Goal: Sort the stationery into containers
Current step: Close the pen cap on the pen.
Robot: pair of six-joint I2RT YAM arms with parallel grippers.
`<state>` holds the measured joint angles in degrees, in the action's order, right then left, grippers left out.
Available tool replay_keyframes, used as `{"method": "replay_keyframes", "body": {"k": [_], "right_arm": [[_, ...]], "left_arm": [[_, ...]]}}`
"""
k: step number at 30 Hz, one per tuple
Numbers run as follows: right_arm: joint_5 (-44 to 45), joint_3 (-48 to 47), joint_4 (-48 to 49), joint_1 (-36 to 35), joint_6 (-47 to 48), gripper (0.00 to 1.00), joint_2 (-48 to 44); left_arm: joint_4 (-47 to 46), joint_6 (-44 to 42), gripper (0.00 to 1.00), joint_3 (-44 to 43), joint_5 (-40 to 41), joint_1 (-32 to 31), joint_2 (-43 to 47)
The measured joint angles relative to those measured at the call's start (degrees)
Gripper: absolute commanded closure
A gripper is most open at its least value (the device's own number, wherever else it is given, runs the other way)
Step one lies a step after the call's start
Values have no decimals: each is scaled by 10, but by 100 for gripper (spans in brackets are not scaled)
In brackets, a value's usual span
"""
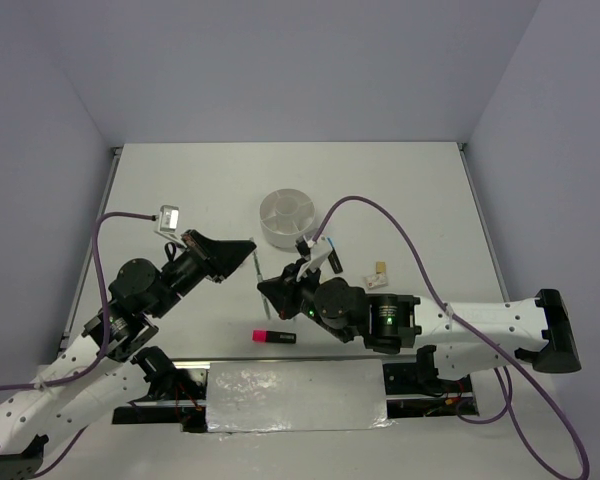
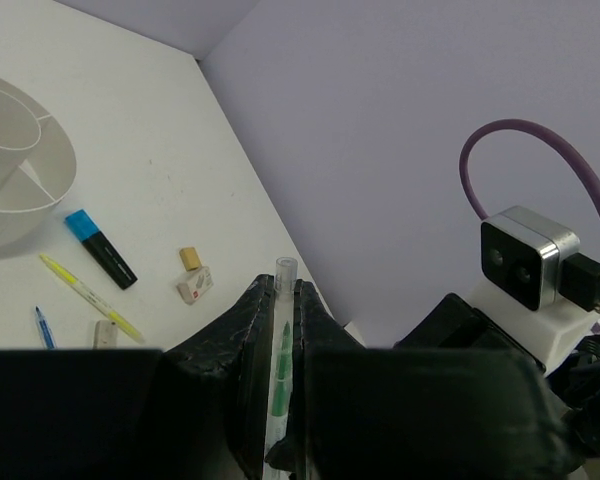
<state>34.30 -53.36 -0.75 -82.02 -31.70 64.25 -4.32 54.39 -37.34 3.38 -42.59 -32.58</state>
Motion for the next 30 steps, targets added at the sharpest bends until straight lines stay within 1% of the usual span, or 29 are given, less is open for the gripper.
{"method": "replay_keyframes", "body": {"k": [7, 10, 13, 14, 15, 16, 17, 18, 19, 22, 23, 25, 27, 28, 29, 30], "right_arm": [[-5, -26, -11, 19, 16, 100, 4], [-5, -40, -23, 19, 25, 100, 10], [-7, -48, -30, 22, 34, 100, 15], [-8, -52, -31, 24, 37, 100, 17], [-9, -54, -32, 26, 40, 100, 20], [-11, -56, -33, 28, 42, 100, 21], [-11, -57, -31, 29, 45, 100, 23], [-11, -60, -30, 31, 48, 100, 24], [-12, -64, -28, 33, 51, 100, 26], [-13, -71, -23, 35, 58, 100, 28], [-13, -71, -22, 35, 59, 100, 28], [-15, -71, -22, 35, 59, 100, 28], [-18, -71, -24, 36, 59, 100, 29], [-18, -71, -23, 36, 60, 100, 29], [-21, -71, -23, 36, 61, 98, 29], [-25, -71, -21, 37, 64, 86, 29]], "left_arm": [[-6, -3, 100, 2, -12, 0, 0], [-13, -5, 95, 2, -12, 0, 1], [-18, -10, 85, 2, -12, 0, 0], [-21, -16, 75, 2, -12, 0, -1], [-26, -20, 69, 2, -12, 1, -3], [-29, -22, 59, 2, -13, 1, -5], [-30, -27, 52, 2, -17, 1, -7], [-28, -32, 48, 2, -26, 1, -9], [-25, -35, 48, 2, -35, 0, -11], [-18, -37, 52, 2, -50, -2, -17], [-16, -39, 60, 2, -52, -2, -18], [-13, -43, 85, 2, -56, -2, -20], [-16, -52, 97, 2, -63, -2, -20], [-16, -52, 100, 2, -66, -2, -20], [-16, -54, 100, 2, -69, -2, -20], [-17, -61, 100, 2, -72, -2, -21]]}}
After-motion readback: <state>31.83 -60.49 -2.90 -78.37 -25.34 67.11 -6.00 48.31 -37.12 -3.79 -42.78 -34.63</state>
